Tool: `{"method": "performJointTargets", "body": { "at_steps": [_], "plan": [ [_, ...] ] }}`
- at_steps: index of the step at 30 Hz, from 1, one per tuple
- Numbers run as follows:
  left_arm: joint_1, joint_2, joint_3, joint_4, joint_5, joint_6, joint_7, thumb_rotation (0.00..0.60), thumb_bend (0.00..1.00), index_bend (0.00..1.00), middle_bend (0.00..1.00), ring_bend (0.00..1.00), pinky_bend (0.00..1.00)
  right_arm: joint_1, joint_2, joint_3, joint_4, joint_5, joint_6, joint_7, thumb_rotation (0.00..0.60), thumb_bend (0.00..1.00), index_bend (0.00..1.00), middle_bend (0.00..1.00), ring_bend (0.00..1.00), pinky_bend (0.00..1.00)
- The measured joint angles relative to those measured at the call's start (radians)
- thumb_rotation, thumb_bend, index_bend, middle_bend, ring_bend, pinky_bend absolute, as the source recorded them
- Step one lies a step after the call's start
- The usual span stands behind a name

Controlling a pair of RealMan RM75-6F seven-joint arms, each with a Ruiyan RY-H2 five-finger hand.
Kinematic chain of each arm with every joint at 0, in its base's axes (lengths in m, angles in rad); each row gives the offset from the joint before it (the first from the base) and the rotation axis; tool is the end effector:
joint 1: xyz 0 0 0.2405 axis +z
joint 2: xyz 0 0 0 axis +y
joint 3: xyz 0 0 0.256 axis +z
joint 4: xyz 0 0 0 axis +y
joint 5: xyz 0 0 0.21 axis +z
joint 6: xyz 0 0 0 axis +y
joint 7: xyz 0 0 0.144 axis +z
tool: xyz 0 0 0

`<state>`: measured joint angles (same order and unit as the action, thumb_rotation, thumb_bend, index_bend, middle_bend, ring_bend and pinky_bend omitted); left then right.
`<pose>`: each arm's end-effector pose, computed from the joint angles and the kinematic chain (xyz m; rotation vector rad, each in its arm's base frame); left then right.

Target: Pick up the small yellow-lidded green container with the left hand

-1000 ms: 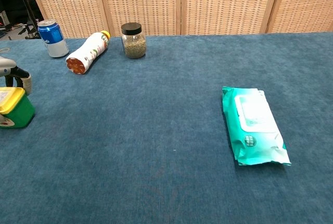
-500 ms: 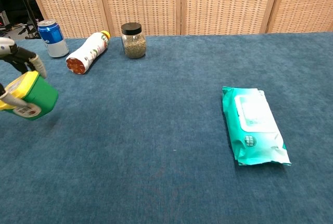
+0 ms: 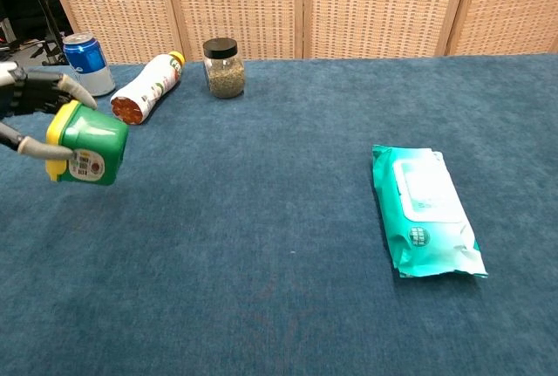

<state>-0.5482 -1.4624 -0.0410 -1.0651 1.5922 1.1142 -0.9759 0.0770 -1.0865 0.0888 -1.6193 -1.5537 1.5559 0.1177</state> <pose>-0.2768 0.3319 0.0485 -1.5440 -1.5763 -1.3834 -0.2986 -0.1857 0.1805 1.3379 -0.8730 1.0728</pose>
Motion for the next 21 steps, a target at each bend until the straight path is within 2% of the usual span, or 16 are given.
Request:
{"method": "performJointTargets", "body": {
  "at_steps": [3, 4, 5, 7, 8, 10, 12, 16, 21],
  "plan": [
    [-0.001, -0.071, 0.024, 0.105, 0.037, 0.007, -0.085, 0.6, 0.19, 0.58, 0.5, 0.44, 0.23, 0.0, 0.0, 0.0, 0.0, 0.0, -0.001, -0.001, 0.6, 0.0, 0.0, 0.0, 0.0, 0.0],
    [-0.001, -0.083, 0.03, 0.121, 0.042, 0.006, -0.098, 0.6, 0.18, 0.57, 0.44, 0.38, 0.22, 0.001, 0.001, 0.0, -0.001, 0.0, -0.001, -0.001, 0.6, 0.0, 0.0, 0.0, 0.0, 0.0],
    [-0.002, -0.09, 0.037, 0.135, 0.045, 0.002, -0.103, 0.6, 0.17, 0.53, 0.38, 0.3, 0.18, 0.0, 0.001, 0.0, -0.001, -0.001, -0.001, -0.002, 0.6, 0.0, 0.0, 0.0, 0.0, 0.0],
    [-0.003, -0.095, 0.052, 0.15, 0.046, -0.011, -0.096, 0.6, 0.1, 0.36, 0.11, 0.05, 0.05, 0.0, 0.001, -0.001, -0.002, -0.002, 0.001, -0.002, 0.6, 0.0, 0.0, 0.0, 0.0, 0.0],
    [-0.004, -0.094, 0.059, 0.152, 0.047, -0.019, -0.09, 0.6, 0.06, 0.27, 0.03, 0.0, 0.01, -0.001, 0.001, -0.001, -0.002, -0.002, 0.002, -0.002, 0.6, 0.0, 0.0, 0.0, 0.0, 0.0],
    [-0.006, -0.083, 0.072, 0.149, 0.05, -0.029, -0.072, 0.6, 0.02, 0.21, 0.0, 0.0, 0.0, -0.002, 0.001, -0.001, -0.003, -0.003, 0.005, -0.001, 0.6, 0.0, 0.0, 0.0, 0.0, 0.0],
    [-0.006, -0.059, 0.079, 0.134, 0.053, -0.028, -0.04, 0.6, 0.0, 0.19, 0.0, 0.0, 0.0, -0.002, 0.001, -0.001, -0.004, -0.002, 0.003, -0.001, 0.6, 0.0, 0.0, 0.0, 0.0, 0.0],
    [-0.004, 0.005, 0.086, 0.073, 0.052, -0.027, 0.054, 0.6, 0.0, 0.11, 0.0, 0.0, 0.0, -0.001, 0.002, 0.0, -0.004, 0.004, -0.003, -0.008, 0.6, 0.0, 0.0, 0.0, 0.0, 0.0],
    [0.01, 0.127, 0.084, -0.081, 0.023, -0.022, 0.216, 0.6, 0.0, 0.06, 0.0, 0.0, 0.0, 0.001, -0.008, -0.005, 0.003, -0.005, -0.004, -0.052, 0.6, 0.0, 0.0, 0.0, 0.0, 0.0]
  ]
}}
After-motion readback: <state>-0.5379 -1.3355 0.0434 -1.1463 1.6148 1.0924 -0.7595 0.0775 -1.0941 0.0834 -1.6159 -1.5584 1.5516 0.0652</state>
